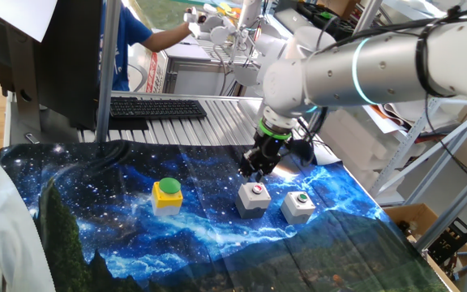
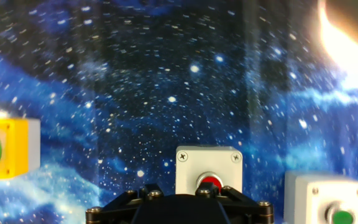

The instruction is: Press three buttons from left to right in sequence

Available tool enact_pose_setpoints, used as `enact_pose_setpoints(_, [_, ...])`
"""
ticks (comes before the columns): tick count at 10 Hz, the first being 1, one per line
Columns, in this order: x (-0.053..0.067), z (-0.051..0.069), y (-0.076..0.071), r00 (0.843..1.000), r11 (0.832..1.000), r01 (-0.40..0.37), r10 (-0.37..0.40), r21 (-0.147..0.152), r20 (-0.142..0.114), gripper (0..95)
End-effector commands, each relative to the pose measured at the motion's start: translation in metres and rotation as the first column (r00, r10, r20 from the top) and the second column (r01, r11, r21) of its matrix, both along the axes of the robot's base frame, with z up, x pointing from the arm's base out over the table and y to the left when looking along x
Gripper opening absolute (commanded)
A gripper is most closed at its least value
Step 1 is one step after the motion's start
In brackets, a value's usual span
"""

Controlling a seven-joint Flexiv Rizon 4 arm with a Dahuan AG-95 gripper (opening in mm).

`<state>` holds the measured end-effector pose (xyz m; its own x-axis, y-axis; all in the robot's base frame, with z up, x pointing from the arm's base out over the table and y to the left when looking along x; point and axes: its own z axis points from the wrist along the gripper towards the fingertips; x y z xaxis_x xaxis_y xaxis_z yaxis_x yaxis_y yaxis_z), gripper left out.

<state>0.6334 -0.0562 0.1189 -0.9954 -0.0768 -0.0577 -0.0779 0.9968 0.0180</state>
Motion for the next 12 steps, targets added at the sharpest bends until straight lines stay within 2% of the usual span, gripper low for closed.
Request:
enact_pose_setpoints(1, [0.0014, -0.0001, 0.0007, 1.0, 1.0, -0.017, 0.017, 0.007, 0.011, 38.0])
enact_pose_setpoints(4, [0.0017, 0.0, 0.0013, 1.0, 1.0, -0.005, 0.005, -0.003, 0.011, 38.0])
enact_pose_setpoints(10, [0.0014, 0.0004, 0.001, 1.0, 1.0, -0.005, 0.005, -0.005, 0.004, 38.0])
enact_pose_setpoints(11, [0.0014, 0.0003, 0.001, 1.0, 1.0, -0.013, 0.013, -0.006, 0.0, 19.0])
enact_pose_setpoints(12, [0.0015, 0.0001, 0.0011, 1.0, 1.0, -0.014, 0.014, -0.007, 0.0, 19.0])
